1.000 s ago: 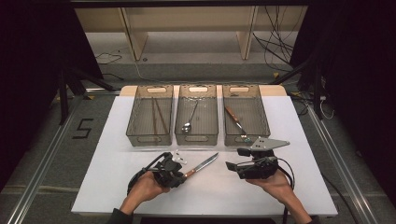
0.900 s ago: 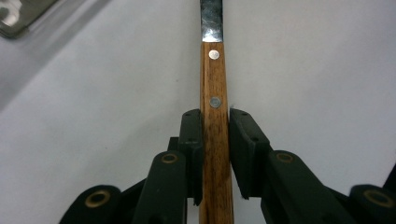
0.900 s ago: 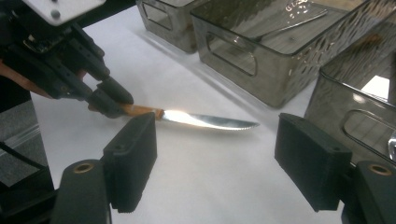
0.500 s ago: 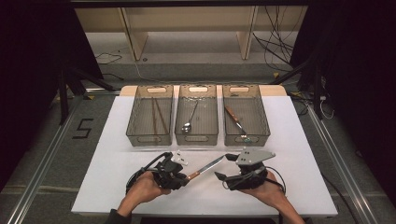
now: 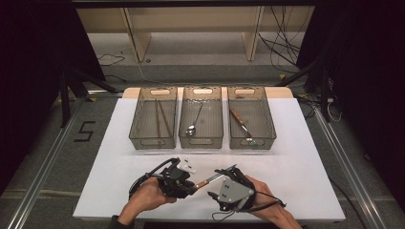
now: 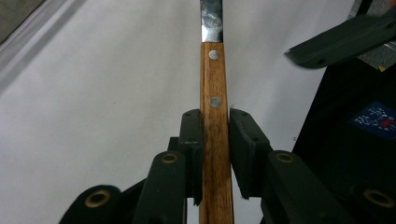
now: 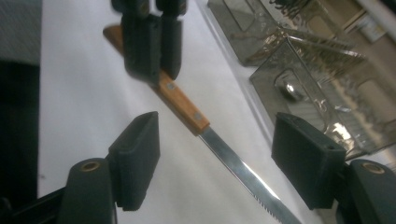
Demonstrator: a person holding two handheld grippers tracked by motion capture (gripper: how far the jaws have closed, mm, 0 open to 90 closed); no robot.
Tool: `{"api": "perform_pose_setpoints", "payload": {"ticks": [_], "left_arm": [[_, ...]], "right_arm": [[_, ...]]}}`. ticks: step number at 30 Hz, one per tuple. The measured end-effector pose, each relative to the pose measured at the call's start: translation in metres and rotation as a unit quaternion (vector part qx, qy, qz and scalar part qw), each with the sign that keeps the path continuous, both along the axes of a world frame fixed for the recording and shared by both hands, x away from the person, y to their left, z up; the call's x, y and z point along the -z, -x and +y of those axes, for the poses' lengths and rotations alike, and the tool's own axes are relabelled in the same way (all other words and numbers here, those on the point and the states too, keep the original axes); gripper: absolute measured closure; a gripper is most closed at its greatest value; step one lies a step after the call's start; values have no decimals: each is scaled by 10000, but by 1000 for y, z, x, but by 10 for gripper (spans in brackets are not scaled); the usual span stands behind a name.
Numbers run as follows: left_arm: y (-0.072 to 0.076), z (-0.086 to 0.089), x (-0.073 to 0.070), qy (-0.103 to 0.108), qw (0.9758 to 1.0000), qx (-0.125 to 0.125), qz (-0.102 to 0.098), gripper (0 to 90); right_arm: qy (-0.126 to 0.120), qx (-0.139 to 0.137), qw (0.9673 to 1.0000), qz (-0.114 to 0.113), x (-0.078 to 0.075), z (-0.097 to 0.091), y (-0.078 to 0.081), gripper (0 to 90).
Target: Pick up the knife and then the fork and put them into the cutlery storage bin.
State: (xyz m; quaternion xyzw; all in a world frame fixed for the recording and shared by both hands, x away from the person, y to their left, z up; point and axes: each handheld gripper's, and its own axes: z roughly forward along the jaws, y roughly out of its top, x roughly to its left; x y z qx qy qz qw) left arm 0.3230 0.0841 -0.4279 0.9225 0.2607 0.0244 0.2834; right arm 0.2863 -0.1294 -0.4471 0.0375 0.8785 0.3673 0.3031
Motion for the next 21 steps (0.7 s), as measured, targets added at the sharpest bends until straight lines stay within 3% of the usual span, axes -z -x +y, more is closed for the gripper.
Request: {"api": "perform_pose_setpoints", "payload": {"ticks": [4, 7, 8, 11, 21], "left_arm": [[3, -2, -3, 57, 9999, 85, 29, 756], [3, -1, -5, 102, 9999, 120, 64, 755], [4, -1, -5, 109, 9998, 124, 70, 755], [5, -2, -6, 150, 9997, 156, 96, 755], [7, -2, -8, 204, 9993, 244, 189, 755]], "right_arm": [[460, -143, 9972, -578, 9, 8, 10, 398], [823, -310, 9906, -1052, 13, 12, 15, 449], [889, -240, 9895, -1114, 14, 14, 17, 467], [1117, -290, 9823, -1474, 19, 16, 18, 515], [1316, -343, 9720, -1917, 28, 19, 24, 641]]}}
